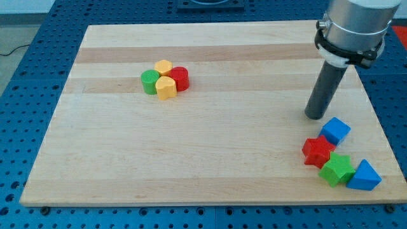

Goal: Move the blue cube close to the top side of the green star

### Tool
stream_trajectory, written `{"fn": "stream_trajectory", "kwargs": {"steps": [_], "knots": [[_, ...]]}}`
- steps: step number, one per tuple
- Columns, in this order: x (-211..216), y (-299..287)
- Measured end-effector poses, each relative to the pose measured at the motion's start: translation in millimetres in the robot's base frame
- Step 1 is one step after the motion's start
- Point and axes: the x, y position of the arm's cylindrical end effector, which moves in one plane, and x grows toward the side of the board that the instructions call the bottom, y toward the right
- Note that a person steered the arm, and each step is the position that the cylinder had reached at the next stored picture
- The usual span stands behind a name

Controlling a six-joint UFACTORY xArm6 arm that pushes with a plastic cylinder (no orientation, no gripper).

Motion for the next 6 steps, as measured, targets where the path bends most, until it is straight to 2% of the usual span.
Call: {"fn": "stream_trajectory", "kwargs": {"steps": [4, 6], "knots": [[37.8, 1.2], [41.1, 1.2]]}}
